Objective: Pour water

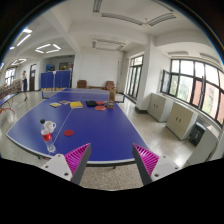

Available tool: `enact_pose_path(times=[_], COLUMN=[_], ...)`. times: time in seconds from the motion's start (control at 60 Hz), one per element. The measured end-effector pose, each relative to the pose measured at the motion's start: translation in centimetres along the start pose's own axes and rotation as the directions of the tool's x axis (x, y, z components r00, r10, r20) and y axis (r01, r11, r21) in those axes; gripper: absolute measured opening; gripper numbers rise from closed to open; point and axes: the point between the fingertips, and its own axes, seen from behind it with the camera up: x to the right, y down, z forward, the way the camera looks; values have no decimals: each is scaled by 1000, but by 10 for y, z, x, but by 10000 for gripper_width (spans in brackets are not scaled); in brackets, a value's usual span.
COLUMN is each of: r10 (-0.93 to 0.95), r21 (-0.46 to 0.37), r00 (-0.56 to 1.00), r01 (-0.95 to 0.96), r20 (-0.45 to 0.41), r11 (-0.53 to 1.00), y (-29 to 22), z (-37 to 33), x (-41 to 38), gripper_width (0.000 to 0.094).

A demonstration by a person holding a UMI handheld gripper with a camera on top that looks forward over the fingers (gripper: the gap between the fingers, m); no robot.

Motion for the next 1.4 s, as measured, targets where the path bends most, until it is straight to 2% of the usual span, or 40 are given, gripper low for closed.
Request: enact_pose_path(times=[0.117,0.267,0.283,0.35,0.367,0.4,0.417,0.583,0.75,0.9,1.017,1.1,1.15,1.217,1.4], r10=[-3,-1,-1,1,2,4,5,16,44,73,66,65,58,42,29], r21=[-32,-86,-88,-118,-132,-148,-148,-166,-132,-64,11,61,70,98,137], r00=[1000,1000,1000,1000,1000,1000,1000,997,987,984,988,990,992,995,999], r01=[2,1,1,0,0,0,-1,-2,-23,-63,-68,-73,-66,-51,-34], r20=[-5,7,7,10,15,24,26,81,155,162,141,127,111,85,37], r11=[999,996,996,993,991,989,989,986,991,996,998,995,995,994,990], y=[17,62,82,109,104,116,137,173,158,121,92,80,80,74,69], z=[-2,13,20,27,21,25,31,57,106,168,214,241,252,265,270], x=[-2,-27,-38,-60,-61,-74,-93,-200,-312,-380,-401,-408,-408,-406,-399], gripper_width=[850,831,830,830,829,832,830,828,830,831,824,778,701,519,348])
